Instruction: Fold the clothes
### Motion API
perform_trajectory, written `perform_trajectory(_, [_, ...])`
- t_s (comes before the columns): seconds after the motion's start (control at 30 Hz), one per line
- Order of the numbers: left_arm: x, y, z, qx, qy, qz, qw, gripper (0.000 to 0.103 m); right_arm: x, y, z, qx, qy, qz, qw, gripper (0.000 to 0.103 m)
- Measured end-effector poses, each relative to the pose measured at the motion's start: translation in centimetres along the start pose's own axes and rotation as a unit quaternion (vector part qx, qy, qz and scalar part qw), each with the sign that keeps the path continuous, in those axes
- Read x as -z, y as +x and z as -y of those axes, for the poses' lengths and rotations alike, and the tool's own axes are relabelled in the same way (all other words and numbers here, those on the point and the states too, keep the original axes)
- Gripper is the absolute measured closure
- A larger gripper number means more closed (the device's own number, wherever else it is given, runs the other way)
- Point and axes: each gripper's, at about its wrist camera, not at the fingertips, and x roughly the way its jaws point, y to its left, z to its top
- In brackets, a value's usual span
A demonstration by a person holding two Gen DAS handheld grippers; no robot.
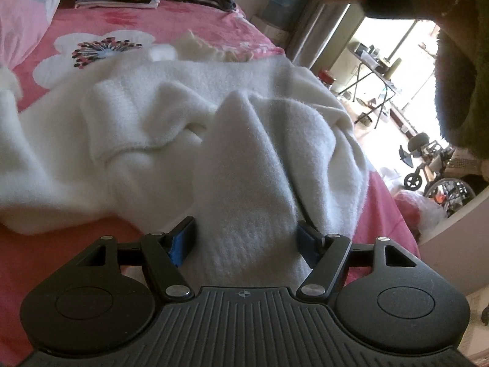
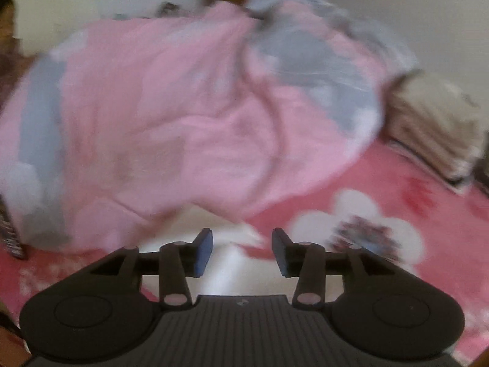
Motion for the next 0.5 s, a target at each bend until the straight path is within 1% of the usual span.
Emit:
perform_trajectory(0.03, [0.0,0.1,0.0,-0.001,0.001,0.0,1.0,0.031,0.7,0.4,0.5,0.012,-0.003,-0.022,1.0,0.054])
perform_trajectory(0.1, [0.0,0.2,0.1,-0.002,0.001,-0.001,1.0,0.03,2.1,1.4,1.6,0.034,-0.009,-0.068,0.997,0.041])
perform_trajectory(0.13, [0.0,0.3,0.1,-0.003,0.002,-0.001,1.0,0.029,3.2,2.4,1.5,0.045,-0.024,-0.091,0.995,0.032])
perform_trajectory(0.17, [0.0,0.4,0.1,-0.004,0.003,-0.001,1.0,0.028,4.2,3.4,1.3,0.057,-0.041,-0.114,0.991,0.029])
perform_trajectory(0.23, [0.0,0.4,0.3,-0.007,0.008,-0.001,0.9999,0.027,6.2,5.4,0.5,0.073,-0.076,-0.15,0.983,0.028])
perform_trajectory(0.27, [0.0,0.4,0.4,-0.009,0.011,-0.002,0.9999,0.027,7.2,6.4,0.1,0.081,-0.094,-0.168,0.978,0.024])
perform_trajectory(0.3, [0.1,0.4,0.5,-0.011,0.014,-0.002,0.9998,0.026,7.5,6.4,0.0,0.084,-0.094,-0.167,0.978,0.02])
perform_trajectory(0.33, [0.1,0.4,0.6,-0.012,0.016,-0.003,0.9998,0.026,7.9,6.4,0.0,0.085,-0.094,-0.166,0.978,0.011])
perform_trajectory(0.37, [0.1,0.4,0.6,-0.013,0.017,-0.004,0.9998,0.026,8.2,6.4,0.0,0.087,-0.093,-0.164,0.978,0.004])
perform_trajectory(0.43, [0.1,0.4,0.5,-0.015,0.013,-0.006,0.9998,0.026,8.9,6.3,0.0,0.091,-0.092,-0.16,0.979,0.005])
perform_trajectory(0.5, [0.1,0.3,0.5,-0.015,0.009,-0.006,0.9998,0.026,9.6,6.2,-0.1,0.094,-0.091,-0.156,0.979,0.009])
